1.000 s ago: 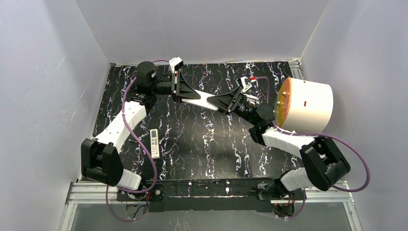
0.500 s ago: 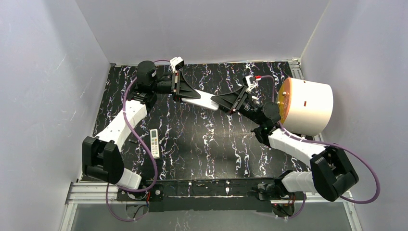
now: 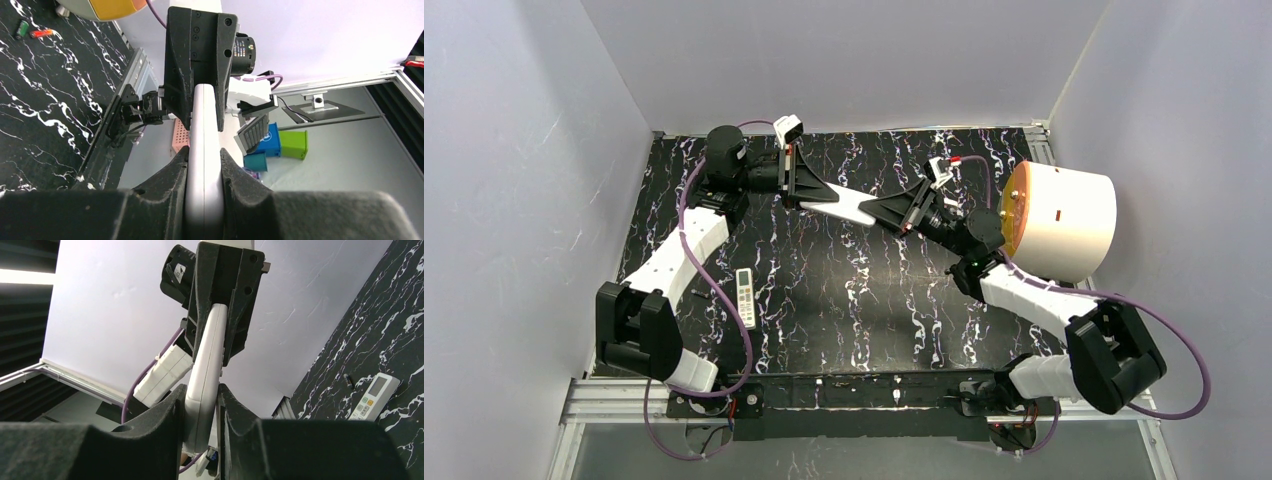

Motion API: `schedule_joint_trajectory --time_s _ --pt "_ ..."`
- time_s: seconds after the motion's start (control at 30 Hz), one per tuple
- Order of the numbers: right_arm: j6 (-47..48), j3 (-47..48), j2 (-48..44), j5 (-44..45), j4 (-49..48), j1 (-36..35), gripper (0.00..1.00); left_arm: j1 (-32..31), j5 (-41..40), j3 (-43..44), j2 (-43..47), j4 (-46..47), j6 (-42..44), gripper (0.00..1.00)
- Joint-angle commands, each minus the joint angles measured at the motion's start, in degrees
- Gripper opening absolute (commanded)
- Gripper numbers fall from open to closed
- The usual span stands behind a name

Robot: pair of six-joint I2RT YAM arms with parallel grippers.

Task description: Load the batteries into the remote control

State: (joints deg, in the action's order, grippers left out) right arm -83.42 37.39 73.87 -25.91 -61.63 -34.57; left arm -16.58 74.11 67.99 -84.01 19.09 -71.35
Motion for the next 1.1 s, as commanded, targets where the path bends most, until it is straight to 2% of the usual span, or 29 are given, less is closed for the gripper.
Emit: schedule_joint_trajectory --time_s 0.0,0.37,0.47,0.57,0.6,0.73,0.9,1.0,1.07 --pt "1.6 3.7 3.0 -0.6 -1.4 -0.7 0.23 -1.3 1.2 -0.6 3.3 2.6 -0.8 0.00" --pt "1.8 7.8 9.1 1.7 -4.3 -5.5 0.21 -3.7 -1.3 -4.4 4.1 4.1 -0.4 0.00" --pt "2.3 7.0 8.4 2.4 -4.1 -5.3 0.21 -3.5 -1.0 -4.2 4.1 4.2 0.6 0.00" --pt "4.2 6.6 5.9 2.3 -0.1 -4.2 0.24 -2.4 -0.9 -3.6 4.0 4.3 2.0 0.00" --pt "4.9 6.4 5.0 2.1 1.6 -3.6 0.27 -1.7 -0.9 -3.4 4.0 4.3 2.3 0.00" --pt "8.5 4.4 0.5 0.3 6.8 0.1 0.51 1.1 -0.4 -3.4 3.9 4.2 4.2 0.00" --pt "15.9 5.9 -2.8 -9.1 14.1 4.3 0.77 2.4 3.9 -3.7 4.7 4.3 9.9 0.00" --pt "20.7 9.7 -2.3 -18.7 16.0 4.8 0.80 2.9 5.6 -5.4 6.3 4.3 14.0 0.00" --pt "27.0 13.6 -1.7 -25.0 24.3 4.8 0.81 3.0 6.5 -6.7 7.1 4.4 16.1 0.00"
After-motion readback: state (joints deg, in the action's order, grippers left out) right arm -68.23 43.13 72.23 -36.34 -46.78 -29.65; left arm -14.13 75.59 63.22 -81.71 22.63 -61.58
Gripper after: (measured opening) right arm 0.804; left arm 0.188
